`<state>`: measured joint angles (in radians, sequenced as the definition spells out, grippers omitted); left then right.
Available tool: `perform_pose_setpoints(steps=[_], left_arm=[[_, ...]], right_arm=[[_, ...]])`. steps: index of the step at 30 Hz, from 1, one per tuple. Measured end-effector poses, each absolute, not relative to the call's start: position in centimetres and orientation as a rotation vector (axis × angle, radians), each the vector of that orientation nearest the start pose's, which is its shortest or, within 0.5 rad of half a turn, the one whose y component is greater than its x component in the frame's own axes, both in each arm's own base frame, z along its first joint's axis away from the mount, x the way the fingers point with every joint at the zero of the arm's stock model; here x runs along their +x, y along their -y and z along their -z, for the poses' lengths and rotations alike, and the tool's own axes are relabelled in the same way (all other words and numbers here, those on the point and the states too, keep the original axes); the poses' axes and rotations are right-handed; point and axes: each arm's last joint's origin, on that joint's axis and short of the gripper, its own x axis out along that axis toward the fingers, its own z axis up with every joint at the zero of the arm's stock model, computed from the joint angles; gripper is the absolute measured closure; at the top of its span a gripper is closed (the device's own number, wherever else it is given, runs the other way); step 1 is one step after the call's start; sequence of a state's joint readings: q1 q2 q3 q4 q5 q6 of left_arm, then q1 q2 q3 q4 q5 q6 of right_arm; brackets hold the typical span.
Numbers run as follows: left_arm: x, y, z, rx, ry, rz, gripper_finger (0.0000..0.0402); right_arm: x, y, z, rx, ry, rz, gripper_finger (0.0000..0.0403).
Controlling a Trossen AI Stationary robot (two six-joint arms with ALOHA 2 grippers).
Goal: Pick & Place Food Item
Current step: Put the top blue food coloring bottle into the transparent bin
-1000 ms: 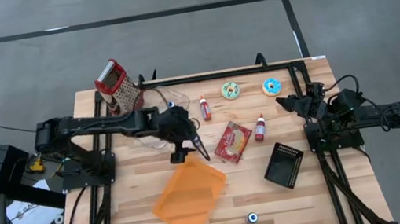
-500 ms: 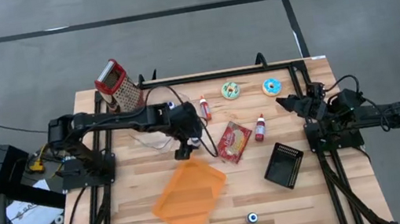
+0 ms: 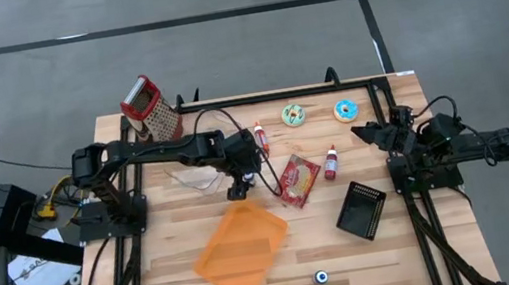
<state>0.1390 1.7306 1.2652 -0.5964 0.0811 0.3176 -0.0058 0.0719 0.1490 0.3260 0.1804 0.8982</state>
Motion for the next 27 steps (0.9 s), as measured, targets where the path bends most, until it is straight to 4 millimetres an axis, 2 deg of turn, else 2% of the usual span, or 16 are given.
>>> perform_pose_setpoints(steps=[14, 23, 27], left_arm=[[34.7, -5.2, -22.1, 0.165, -1.103, 0.08, 0.0117], [34.3, -5.2, -21.1, 0.139, -1.121, 0.069, 0.0118], [34.5, -5.2, -21.1, 0.111, -1.096, 0.053, 0.013]], right_arm=[[8.5, 0.6, -23.9, 0.91, 0.461, -0.008, 0.0187], [8.5, 0.6, -23.9, 0.911, 0.462, -0.008, 0.0187], [8.5, 0.6, -23.9, 0.911, 0.462, -0.008, 0.0187]])
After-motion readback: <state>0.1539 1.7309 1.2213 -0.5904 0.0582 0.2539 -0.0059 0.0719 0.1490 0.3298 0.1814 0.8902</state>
